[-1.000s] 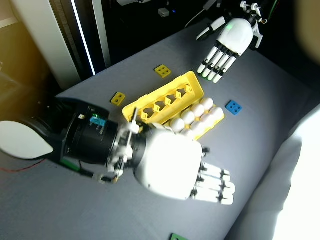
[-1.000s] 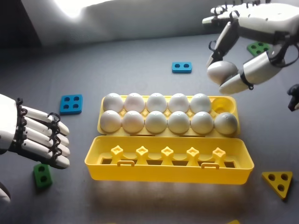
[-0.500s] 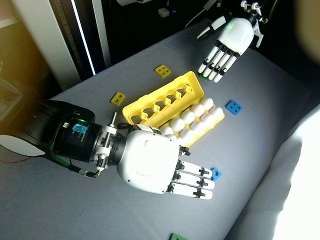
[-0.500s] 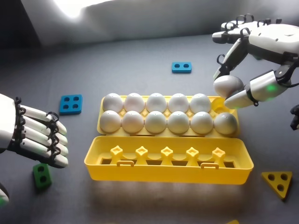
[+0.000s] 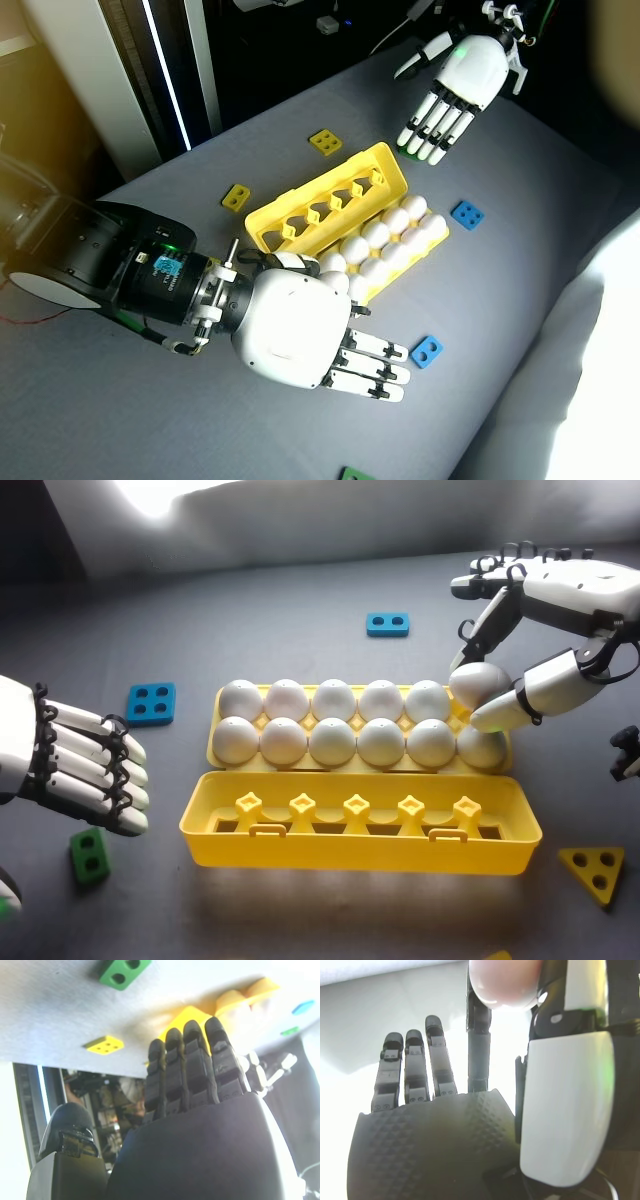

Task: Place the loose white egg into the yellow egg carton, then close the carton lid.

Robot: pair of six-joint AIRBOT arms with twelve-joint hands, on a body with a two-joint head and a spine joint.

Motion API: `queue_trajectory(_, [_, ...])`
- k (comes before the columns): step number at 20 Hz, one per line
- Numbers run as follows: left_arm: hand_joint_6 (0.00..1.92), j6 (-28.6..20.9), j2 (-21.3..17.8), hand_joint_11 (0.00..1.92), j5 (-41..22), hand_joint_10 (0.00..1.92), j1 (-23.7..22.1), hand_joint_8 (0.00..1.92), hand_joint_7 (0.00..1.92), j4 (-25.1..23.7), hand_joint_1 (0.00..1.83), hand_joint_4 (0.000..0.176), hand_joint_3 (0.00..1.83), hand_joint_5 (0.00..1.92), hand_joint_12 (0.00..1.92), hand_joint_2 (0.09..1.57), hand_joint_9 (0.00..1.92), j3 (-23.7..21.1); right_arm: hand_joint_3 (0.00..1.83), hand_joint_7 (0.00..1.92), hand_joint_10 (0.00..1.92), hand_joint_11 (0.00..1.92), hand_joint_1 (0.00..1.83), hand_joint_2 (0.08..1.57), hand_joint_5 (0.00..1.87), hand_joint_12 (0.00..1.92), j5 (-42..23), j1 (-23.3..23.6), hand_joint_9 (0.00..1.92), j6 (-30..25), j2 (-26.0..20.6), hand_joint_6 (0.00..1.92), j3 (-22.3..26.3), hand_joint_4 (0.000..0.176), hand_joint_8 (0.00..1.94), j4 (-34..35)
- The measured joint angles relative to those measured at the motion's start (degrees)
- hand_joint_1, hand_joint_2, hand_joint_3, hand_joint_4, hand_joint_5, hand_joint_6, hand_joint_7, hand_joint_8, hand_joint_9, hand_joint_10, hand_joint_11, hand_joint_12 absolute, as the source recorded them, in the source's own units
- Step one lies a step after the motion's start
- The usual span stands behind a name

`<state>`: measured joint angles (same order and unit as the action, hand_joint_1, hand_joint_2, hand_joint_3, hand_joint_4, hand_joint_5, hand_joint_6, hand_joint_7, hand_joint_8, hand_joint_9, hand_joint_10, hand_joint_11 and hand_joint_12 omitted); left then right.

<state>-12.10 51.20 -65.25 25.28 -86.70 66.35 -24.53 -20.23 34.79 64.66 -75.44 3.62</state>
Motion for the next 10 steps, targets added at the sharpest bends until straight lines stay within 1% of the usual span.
queue_trajectory(4, [0.0, 0.0, 0.0, 0.0, 0.04, 0.0, 0.0, 0.0, 0.25, -0.11, 0.0, 0.0, 0.0, 0.26, 0.36, 1.18, 0.2, 0.0, 0.0, 0.2, 0.01, 0.0, 1.1, 0.98, 1.32, 0.0, -0.24, -0.48, 0.05, 0.09, 0.52, 0.4, -0.07, 0.176, 0.0, 0.24])
queue_trajectory(6, [0.0, 0.0, 0.0, 0.0, 0.02, 0.0, -0.07, 0.0, 0.26, -0.09, 0.0, 0.0, 0.0, 0.27, 0.38, 1.18, 0.22, -0.07, 0.0, 0.19, 0.0, 0.0, 1.1, 0.98, 1.31, 0.0, -0.59, -0.81, 0.01, 0.09, 0.81, 0.4, -0.07, 0.176, 0.0, 0.24])
queue_trajectory(9, [0.0, 0.0, 0.0, 0.0, 0.04, 0.0, -0.07, 0.0, 0.27, -0.13, 0.0, 0.0, 0.0, 0.27, 0.36, 1.18, 0.22, -0.07, 0.0, 0.19, 0.01, 0.0, 1.11, 0.98, 1.32, 0.0, -0.66, -0.81, 0.03, 0.11, 0.81, 0.4, -0.07, 0.176, 0.0, 0.24])
queue_trajectory(10, [0.0, 0.0, 0.0, 0.0, 0.07, 0.0, -0.07, 0.01, 0.28, -0.11, 0.0, 0.0, 0.0, 0.28, 0.39, 1.18, 0.23, -0.07, 0.0, 0.2, 0.01, 0.0, 1.1, 0.98, 1.31, 0.0, -0.68, -0.81, 0.03, 0.13, 0.81, 0.4, -0.07, 0.176, 0.0, 0.24])
